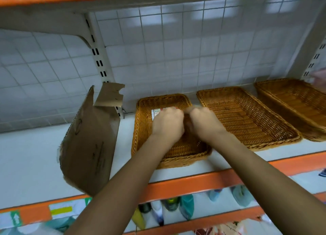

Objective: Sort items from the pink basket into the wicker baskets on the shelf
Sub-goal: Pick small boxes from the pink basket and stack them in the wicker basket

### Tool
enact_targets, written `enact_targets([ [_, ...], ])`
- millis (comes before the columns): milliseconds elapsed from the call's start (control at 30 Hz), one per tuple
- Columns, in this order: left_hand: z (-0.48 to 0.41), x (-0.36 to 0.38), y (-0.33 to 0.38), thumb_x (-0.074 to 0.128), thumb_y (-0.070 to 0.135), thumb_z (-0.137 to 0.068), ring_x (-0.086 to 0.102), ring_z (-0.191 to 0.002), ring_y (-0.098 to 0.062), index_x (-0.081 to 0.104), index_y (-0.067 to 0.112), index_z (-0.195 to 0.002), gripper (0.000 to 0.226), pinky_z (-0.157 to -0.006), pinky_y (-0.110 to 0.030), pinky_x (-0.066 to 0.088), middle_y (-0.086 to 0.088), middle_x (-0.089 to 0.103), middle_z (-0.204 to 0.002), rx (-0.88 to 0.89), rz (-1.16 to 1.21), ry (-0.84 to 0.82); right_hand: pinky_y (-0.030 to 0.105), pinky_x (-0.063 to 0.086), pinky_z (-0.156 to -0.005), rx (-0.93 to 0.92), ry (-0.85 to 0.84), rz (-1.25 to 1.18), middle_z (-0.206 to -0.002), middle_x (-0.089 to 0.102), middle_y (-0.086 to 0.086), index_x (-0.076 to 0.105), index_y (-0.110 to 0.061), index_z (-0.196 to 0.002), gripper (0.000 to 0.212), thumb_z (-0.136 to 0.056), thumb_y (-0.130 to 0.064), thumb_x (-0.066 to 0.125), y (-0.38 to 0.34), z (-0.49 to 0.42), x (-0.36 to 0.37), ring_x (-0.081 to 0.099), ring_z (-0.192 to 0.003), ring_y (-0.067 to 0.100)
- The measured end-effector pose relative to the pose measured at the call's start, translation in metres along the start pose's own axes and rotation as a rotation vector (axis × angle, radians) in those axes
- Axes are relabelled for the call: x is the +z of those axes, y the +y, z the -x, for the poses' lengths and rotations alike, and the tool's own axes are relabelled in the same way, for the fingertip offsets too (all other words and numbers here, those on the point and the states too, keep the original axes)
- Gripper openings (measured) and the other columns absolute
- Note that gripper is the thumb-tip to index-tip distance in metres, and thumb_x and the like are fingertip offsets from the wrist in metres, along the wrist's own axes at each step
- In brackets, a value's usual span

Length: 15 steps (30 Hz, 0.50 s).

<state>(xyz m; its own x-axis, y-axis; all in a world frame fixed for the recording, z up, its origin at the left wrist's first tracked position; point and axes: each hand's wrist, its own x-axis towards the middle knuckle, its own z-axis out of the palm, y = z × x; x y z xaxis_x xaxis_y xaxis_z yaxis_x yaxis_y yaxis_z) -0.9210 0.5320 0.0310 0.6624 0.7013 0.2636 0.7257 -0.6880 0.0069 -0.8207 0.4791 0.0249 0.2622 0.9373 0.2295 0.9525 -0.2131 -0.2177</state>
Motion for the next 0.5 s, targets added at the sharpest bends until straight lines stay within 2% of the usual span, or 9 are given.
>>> enact_targets([
  [233,-0.012,0.002,0.073,0.049,0.026,-0.091,0.057,-0.107,-0.029,0.063,0.017,-0.114,0.028,-0.082,-0.037,0.048,-0.008,0.06,-0.112,0.147,0.023,0.064,0.035,0.042,-0.089,0.103,0.095,0.016,-0.117,0.055,0.012,0.058,-0.012,-0.119,0.031,-0.089,-0.018,0.054,0.07,0.04,-0.035,0.052,-0.111,0.032],
  [367,-0.019,0.003,0.137,0.047,0.026,-0.093,0.057,-0.107,-0.029,0.057,0.016,-0.119,0.03,-0.081,-0.038,0.047,-0.008,0.059,-0.115,0.212,0.055,0.098,0.035,0.041,-0.092,0.162,0.111,0.03,-0.119,0.055,0.011,0.058,-0.013,-0.12,0.033,-0.088,-0.02,0.055,0.125,0.071,-0.054,0.052,-0.112,0.031],
  [500,-0.027,0.004,0.213,0.045,0.026,-0.094,0.058,-0.106,-0.028,0.055,0.019,-0.122,0.031,-0.081,-0.037,0.047,-0.006,0.059,-0.115,0.284,0.076,0.089,0.035,0.041,-0.088,0.219,0.133,0.057,-0.116,0.055,0.014,0.059,-0.009,-0.118,0.032,-0.088,-0.021,0.053,0.185,0.102,-0.079,0.052,-0.112,0.033],
])
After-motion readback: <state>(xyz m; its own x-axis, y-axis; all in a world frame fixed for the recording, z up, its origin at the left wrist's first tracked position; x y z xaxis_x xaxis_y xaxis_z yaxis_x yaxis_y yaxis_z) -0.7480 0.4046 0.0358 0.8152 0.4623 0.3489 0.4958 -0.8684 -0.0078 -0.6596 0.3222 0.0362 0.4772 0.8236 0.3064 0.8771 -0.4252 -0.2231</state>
